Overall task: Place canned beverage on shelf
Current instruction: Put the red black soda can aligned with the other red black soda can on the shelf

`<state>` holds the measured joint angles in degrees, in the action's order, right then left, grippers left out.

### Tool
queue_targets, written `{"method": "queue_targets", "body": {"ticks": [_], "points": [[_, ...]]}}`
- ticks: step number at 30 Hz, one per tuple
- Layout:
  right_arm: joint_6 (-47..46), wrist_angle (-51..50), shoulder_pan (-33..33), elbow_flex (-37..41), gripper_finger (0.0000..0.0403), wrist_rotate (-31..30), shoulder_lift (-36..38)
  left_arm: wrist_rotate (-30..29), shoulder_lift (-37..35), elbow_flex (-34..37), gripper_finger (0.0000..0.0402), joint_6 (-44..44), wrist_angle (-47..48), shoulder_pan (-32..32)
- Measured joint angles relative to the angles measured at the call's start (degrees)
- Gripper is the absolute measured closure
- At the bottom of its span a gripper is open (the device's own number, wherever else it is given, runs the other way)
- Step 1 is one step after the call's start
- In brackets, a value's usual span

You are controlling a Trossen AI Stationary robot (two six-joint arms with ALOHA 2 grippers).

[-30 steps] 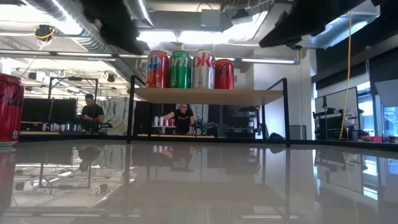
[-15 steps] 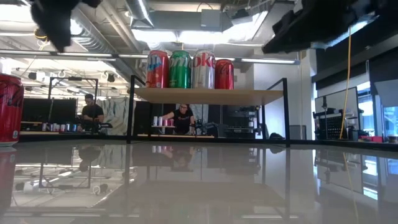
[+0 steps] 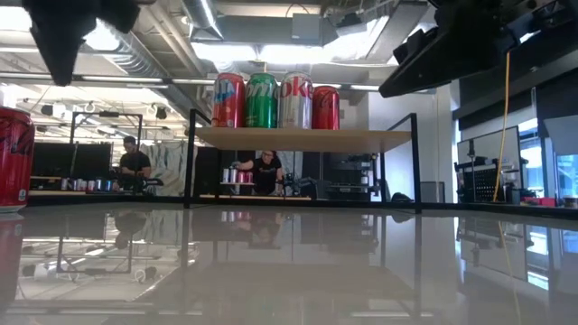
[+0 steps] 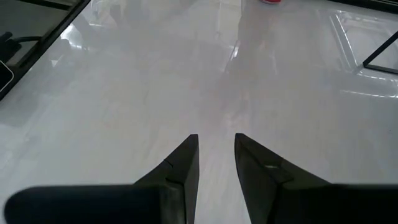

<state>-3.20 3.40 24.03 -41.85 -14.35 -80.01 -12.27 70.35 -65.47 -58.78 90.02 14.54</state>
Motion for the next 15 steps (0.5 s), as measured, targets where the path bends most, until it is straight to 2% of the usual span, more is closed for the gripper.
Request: {"method": "queue_targets", "body": {"ticks": [8,15], "points": [[0.0,0.0,0.0,0.0,0.0302,0.0,0.0,2.5,-0.4,3.0,0.0089,5.9,-0.1,-1.0],[-0.7,-0.2,0.0,0.0,0.0302,0.2,0.0,4.0,-6.5,6.7,0.0089,6.6,-0.1,-1.6]]}}
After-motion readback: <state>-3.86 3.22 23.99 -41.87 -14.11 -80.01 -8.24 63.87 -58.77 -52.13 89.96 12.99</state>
